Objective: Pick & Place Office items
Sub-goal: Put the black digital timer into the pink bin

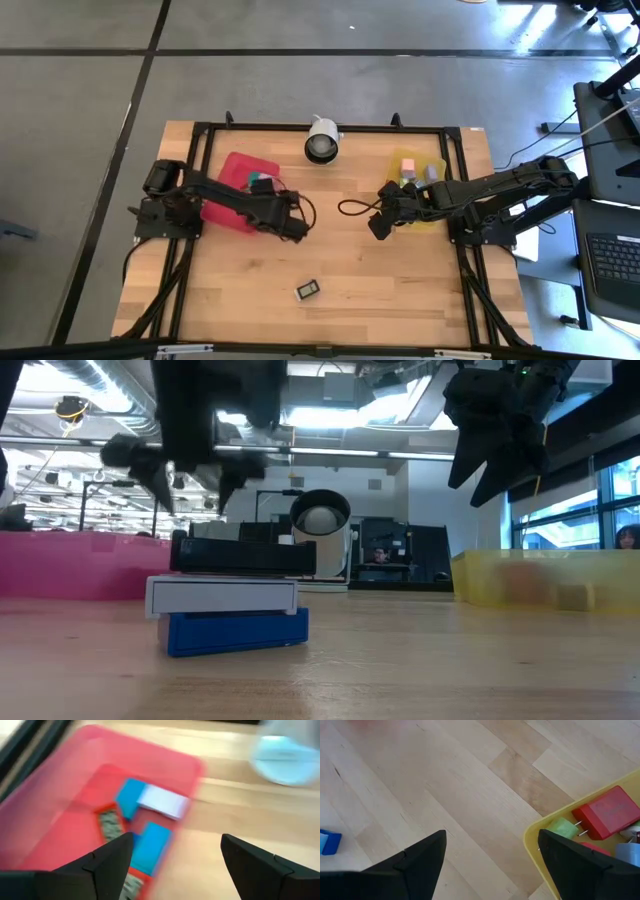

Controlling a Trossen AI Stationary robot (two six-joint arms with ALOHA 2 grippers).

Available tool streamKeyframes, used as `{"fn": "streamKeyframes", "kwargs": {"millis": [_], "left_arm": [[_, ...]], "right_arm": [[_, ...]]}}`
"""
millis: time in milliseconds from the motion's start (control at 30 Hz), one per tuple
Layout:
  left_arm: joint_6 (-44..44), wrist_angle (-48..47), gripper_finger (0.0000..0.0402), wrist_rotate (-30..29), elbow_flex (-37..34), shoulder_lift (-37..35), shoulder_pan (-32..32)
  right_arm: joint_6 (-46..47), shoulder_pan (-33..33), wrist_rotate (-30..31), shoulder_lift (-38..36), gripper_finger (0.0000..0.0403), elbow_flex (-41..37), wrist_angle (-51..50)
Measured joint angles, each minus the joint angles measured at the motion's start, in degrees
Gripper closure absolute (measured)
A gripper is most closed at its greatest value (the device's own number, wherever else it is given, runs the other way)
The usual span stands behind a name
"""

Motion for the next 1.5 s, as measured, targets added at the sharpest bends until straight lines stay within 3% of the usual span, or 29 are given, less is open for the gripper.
{"fn": "streamKeyframes", "kwargs": {"millis": [167, 400, 600, 833, 1267, 1500], "left_arm": [[7.00, 3.59, 0.0104, -3.78, 5.53, 0.00, -6.63], [23.23, 21.21, 0.0104, -6.54, 6.78, 0.00, -15.09], [34.02, 31.28, 0.0103, 1.10, 6.78, 0.00, -19.01], [47.63, 34.30, 0.0105, 13.12, 6.78, 0.00, -21.81], [68.15, 39.91, 0.0103, 17.48, 6.78, 0.00, -22.88], [62.76, 39.85, 0.0102, 17.48, 6.78, 0.00, -22.82]], "right_arm": [[0.00, 0.02, 0.00, 0.00, 0.0085, 0.00, 0.11], [0.00, 0.02, 0.00, 0.00, 0.0085, 0.00, 0.13], [0.01, 0.01, 0.00, 0.00, 0.0085, 0.00, 0.15], [0.00, 0.02, 0.00, 0.00, 0.0085, 0.00, 0.15], [0.02, 0.02, 0.00, 0.00, 0.0085, 0.00, 0.15], [0.01, 0.01, 0.00, 0.00, 0.0085, 0.00, 0.15]]}}
